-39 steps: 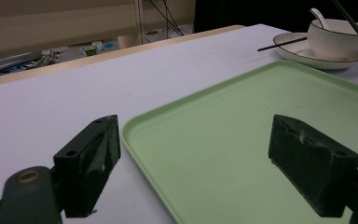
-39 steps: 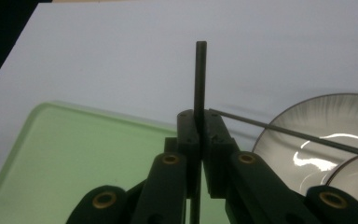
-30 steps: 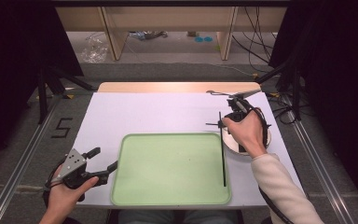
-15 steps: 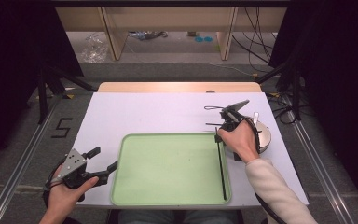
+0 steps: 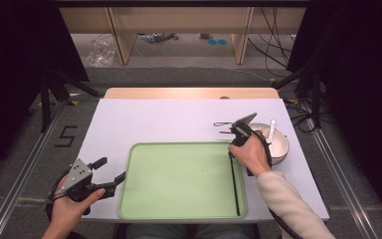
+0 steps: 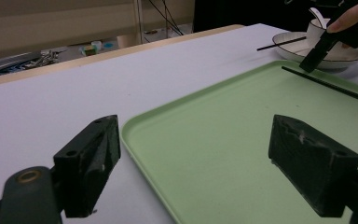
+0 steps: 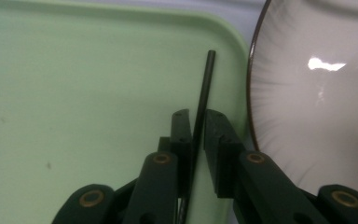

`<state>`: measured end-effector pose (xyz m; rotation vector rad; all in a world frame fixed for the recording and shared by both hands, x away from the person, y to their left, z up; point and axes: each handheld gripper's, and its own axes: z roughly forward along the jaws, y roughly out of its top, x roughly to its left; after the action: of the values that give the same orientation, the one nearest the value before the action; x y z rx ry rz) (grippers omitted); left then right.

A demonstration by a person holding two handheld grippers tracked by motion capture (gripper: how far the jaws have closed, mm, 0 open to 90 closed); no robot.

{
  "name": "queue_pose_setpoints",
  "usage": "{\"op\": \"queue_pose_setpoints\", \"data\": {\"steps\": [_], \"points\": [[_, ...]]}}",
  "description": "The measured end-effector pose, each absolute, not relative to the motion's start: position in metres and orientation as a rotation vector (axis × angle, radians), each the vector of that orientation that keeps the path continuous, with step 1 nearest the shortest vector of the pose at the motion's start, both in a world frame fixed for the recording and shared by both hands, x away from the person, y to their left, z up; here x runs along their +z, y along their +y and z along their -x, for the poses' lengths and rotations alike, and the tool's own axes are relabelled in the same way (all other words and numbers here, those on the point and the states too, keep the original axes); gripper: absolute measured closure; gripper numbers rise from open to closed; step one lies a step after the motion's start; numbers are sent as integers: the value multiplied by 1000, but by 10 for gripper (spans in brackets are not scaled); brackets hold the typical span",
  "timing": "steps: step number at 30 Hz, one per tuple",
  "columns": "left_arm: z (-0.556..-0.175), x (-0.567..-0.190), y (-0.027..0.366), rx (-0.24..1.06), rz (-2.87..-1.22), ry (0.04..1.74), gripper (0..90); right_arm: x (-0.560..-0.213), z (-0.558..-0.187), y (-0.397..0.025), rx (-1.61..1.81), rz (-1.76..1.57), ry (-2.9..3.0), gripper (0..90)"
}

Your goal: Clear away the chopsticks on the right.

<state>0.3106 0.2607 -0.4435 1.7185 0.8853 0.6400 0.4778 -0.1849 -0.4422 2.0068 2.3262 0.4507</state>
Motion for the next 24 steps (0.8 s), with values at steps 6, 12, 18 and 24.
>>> {"op": "queue_pose_setpoints", "data": {"steps": [6,12,18,24], "points": [[-311,-444,261,640,-1718,884,168,-436,-475,-184,491,-1889,2338,739],[-310,-444,261,640,-1718,886,168,-415,-469,-182,526,-1604,2371,647],[-311,-444,261,641,-1721,886,168,-402,-475,-189,514,-1110,2464,574],[-311,-444,261,641,-1721,887,168,-392,-488,-187,350,-696,2517,551]]}}
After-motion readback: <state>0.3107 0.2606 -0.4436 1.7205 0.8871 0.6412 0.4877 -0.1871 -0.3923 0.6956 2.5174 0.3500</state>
